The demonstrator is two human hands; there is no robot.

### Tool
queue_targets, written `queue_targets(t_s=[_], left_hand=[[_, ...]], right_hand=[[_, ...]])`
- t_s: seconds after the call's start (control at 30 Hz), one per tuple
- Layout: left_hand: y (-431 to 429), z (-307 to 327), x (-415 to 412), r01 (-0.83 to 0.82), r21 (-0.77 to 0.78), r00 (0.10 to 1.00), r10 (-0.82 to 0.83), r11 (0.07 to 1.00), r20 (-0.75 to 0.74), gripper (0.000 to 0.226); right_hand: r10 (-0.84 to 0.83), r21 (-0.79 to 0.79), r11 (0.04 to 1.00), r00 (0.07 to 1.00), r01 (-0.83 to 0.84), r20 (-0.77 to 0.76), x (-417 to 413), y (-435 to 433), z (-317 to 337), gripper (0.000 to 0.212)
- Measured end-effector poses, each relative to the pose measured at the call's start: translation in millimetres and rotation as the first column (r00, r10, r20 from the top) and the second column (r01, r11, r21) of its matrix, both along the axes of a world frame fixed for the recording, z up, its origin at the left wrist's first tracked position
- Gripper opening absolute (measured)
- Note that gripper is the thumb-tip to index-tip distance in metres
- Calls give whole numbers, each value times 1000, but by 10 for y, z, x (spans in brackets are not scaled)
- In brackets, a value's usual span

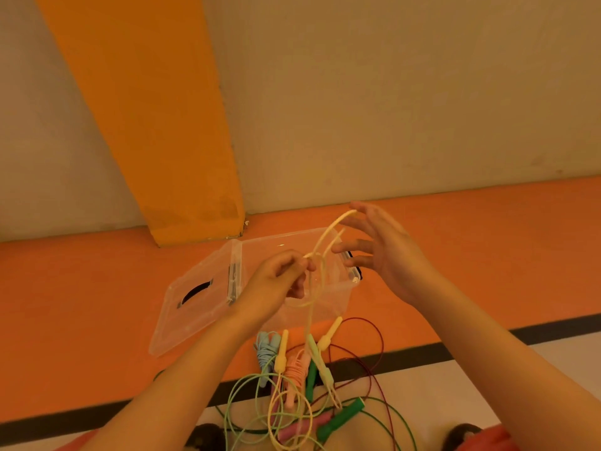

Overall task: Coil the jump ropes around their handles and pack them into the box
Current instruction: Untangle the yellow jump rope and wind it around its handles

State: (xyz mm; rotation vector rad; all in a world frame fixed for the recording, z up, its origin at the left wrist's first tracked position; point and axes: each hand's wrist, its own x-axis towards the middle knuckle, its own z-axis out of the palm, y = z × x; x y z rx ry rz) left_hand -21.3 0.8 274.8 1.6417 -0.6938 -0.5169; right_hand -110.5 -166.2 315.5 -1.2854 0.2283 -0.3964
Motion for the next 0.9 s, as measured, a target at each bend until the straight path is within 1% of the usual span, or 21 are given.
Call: queue_targets(t_s=[0.07, 0.1, 0.17, 0.23, 0.27, 0.33, 0.37, 0.4, 0.43, 0.5, 0.53, 0.63, 0.73, 0.77, 0.83, 0.9], left_hand=[[19, 55, 5, 12, -17, 1000, -12, 1000, -8, 23], [23, 70, 7, 17, -23, 1000, -17, 1000, -3, 23], [21, 105, 1, 23, -44, 999, -25, 999, -28, 24], [10, 126, 6, 18, -100, 993, -29, 995, -113, 25], [8, 145, 12, 15, -136, 987, -37, 991, -159, 25], [4, 192, 15, 16, -206, 970, -65, 978, -235, 26], [0, 213, 19, 14, -235, 961, -79, 972, -267, 26], [-4, 236, 21, 12, -256, 952, -89, 966, -293, 27], [-7, 267, 22, 11, -269, 945, -98, 963, -311, 27], [-24, 305, 25, 16, -284, 941, -111, 959, -321, 26], [-34, 320, 33, 14, -293, 940, -113, 956, -322, 25], [-45, 355, 86, -17, -295, 949, -77, 955, -305, 21], [-62, 323, 183, -43, -257, 974, -17, 965, -226, 9], [-70, 319, 197, -56, -259, 975, -2, 964, -221, 6], [-103, 289, 221, -92, -302, 978, 28, 949, -208, 23], [-145, 289, 215, -101, -336, 986, 48, 936, -162, 25]], right_hand=[[7, -24, 1000, 1000, -7, -17, -30, -42, 37, 32], [7, -72, 997, 1000, -9, -30, -43, -56, 58, 36], [-16, -249, 968, 996, -5, -84, -64, -60, 87, 44], [-38, -414, 910, 985, -34, -166, -65, -42, 75, 48], [-32, -461, 884, 974, -76, -222, -50, -33, 63, 48], [11, -508, 838, 939, -197, -345, -15, 8, 49, 49], [40, -527, 812, 924, -252, -380, 2, 47, 61, 48], [74, -539, 792, 922, -286, -381, 20, 87, 79, 44], [115, -543, 785, 932, -297, -343, 39, 121, 100, 37], [171, -502, 819, 954, -277, -248, 51, 171, 131, 20], [172, -474, 840, 958, -263, -228, 62, 182, 145, 16], [128, -427, 877, 965, -218, -230, 115, 146, 184, 17], [117, -394, 900, 973, -189, -198, 169, 76, 281, 14], [117, -364, 915, 978, -173, -172, 183, 64, 304, 12], [113, -244, 960, 987, -138, -114, 203, 54, 293, 8], [114, -67, 991, 991, -119, -75, 217, 63, 230, 5]])
